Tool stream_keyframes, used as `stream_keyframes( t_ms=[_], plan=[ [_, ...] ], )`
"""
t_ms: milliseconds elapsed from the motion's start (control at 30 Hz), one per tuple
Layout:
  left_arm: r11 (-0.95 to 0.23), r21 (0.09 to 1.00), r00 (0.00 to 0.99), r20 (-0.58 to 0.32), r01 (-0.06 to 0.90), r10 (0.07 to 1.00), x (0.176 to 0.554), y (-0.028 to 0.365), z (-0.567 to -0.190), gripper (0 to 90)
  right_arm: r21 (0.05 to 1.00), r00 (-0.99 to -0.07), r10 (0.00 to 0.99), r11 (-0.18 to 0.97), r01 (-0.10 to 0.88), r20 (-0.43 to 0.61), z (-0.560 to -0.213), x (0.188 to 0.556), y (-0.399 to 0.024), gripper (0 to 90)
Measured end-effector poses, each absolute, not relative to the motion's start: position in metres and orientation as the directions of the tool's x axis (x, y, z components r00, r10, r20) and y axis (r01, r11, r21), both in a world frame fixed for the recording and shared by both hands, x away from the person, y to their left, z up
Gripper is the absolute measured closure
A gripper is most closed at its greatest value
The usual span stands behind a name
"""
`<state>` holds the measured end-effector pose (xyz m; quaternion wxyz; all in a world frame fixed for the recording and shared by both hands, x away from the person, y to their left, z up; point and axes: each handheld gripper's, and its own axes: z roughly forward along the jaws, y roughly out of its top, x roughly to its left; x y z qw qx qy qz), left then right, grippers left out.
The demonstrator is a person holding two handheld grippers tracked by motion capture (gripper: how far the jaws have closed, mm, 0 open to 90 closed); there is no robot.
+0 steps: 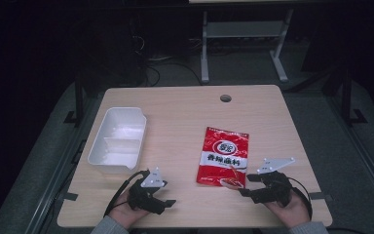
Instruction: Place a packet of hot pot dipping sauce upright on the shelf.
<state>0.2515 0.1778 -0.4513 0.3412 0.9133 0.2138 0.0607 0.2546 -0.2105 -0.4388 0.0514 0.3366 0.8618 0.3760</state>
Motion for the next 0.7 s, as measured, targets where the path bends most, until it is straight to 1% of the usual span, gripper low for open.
stream_keyframes(
  t_ms=[100, 200, 267, 333, 400, 467, 700],
  plan=[
    [-0.677, 0.648, 0.902, -0.037, 0.349, 0.429, 0.252, 0.177, -0.452, 31.9, 0.681, -0.77, 0.617, 0.495, 0.541, 0.163, -0.44, 0.255, -0.209, 36.8],
    [-0.68, 0.648, 0.906, -0.037, 0.343, 0.422, 0.252, 0.175, -0.452, 36.3, 0.68, -0.769, 0.619, 0.496, 0.541, 0.16, -0.44, 0.255, -0.21, 36.7],
    [-0.682, 0.647, 0.907, -0.037, 0.342, 0.419, 0.253, 0.174, -0.451, 36.8, 0.681, -0.768, 0.62, 0.493, 0.542, 0.162, -0.44, 0.255, -0.21, 36.7],
    [-0.677, 0.655, 0.91, -0.039, 0.335, 0.413, 0.253, 0.172, -0.45, 40.8, 0.681, -0.767, 0.621, 0.493, 0.541, 0.161, -0.44, 0.255, -0.21, 36.7],
    [-0.676, 0.657, 0.91, -0.038, 0.334, 0.413, 0.253, 0.171, -0.449, 41.9, 0.681, -0.767, 0.621, 0.491, 0.543, 0.163, -0.44, 0.255, -0.21, 36.7],
    [-0.676, 0.663, 0.913, -0.027, 0.322, 0.408, 0.255, 0.167, -0.445, 46.4, 0.679, -0.764, 0.623, 0.488, 0.549, 0.169, -0.439, 0.256, -0.21, 36.4],
    [-0.676, 0.663, 0.913, -0.029, 0.321, 0.406, 0.266, 0.152, -0.438, 61.2, 0.689, -0.743, 0.643, 0.453, 0.566, 0.187, -0.431, 0.269, -0.219, 35.1]
  ],
)
